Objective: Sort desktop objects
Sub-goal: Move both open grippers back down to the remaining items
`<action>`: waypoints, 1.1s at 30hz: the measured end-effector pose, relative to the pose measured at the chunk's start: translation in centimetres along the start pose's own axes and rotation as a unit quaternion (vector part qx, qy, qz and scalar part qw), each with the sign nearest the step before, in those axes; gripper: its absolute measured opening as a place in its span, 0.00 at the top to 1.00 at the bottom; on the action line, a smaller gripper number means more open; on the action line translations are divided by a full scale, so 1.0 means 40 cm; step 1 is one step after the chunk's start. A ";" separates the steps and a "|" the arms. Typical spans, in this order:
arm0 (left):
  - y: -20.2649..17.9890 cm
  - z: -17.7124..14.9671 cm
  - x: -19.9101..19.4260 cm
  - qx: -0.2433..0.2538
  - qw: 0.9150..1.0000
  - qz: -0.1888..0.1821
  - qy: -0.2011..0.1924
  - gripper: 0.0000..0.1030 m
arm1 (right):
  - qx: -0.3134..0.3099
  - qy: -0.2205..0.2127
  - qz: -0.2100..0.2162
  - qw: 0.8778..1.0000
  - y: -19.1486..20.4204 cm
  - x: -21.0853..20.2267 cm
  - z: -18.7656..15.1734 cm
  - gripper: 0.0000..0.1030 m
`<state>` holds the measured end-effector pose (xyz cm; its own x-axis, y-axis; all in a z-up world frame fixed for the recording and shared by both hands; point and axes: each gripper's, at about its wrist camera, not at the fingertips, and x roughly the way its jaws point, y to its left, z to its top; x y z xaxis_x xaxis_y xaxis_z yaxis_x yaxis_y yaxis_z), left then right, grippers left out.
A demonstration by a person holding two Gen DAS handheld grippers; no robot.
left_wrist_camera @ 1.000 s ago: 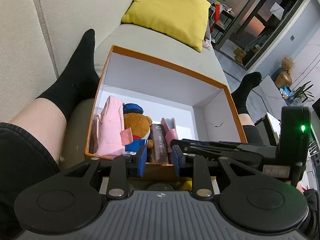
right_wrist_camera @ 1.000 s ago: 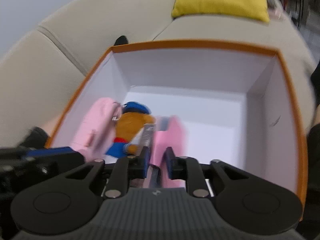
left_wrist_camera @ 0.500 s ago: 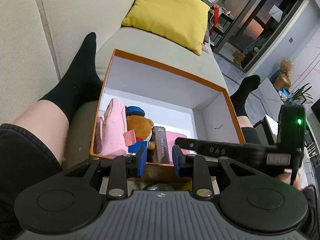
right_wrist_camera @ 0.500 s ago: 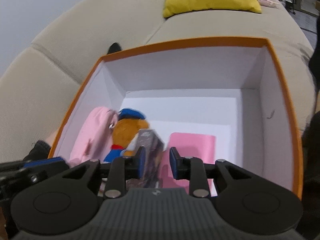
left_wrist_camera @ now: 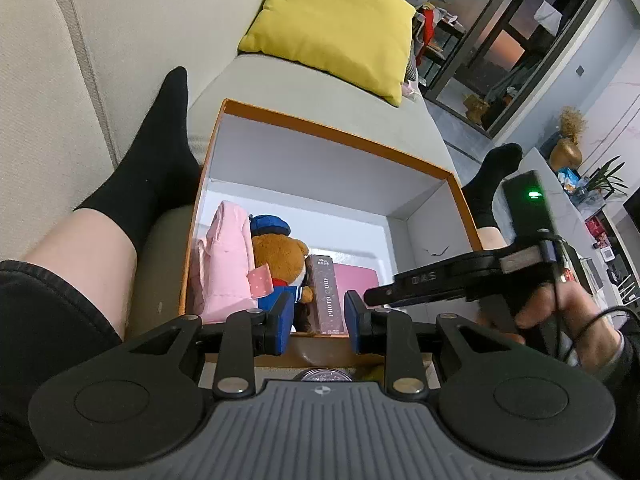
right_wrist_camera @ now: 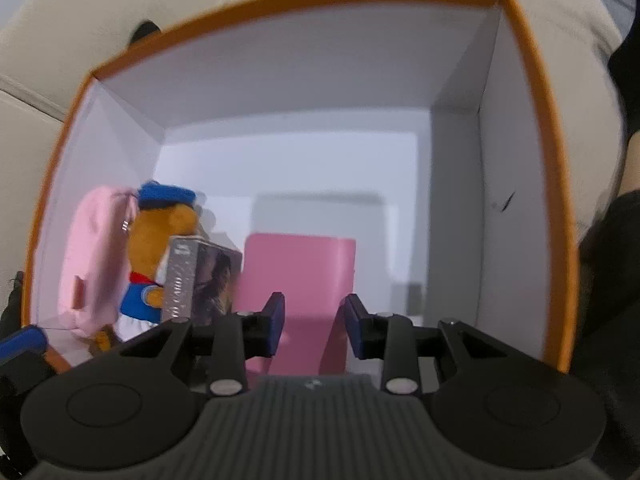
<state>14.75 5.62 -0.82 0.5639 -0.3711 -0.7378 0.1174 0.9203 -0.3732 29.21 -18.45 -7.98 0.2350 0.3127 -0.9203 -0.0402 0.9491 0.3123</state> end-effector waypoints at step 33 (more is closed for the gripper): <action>0.046 -0.236 -0.059 0.154 0.962 0.144 0.172 0.58 | -0.165 -0.152 0.103 0.969 0.144 -0.177 -0.408 0.64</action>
<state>5.90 7.01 -5.08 0.3112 -0.0664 -0.9480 0.2630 0.9646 0.0188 11.47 -14.61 -3.51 0.4628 0.5197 -0.7181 -0.4139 0.8431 0.3434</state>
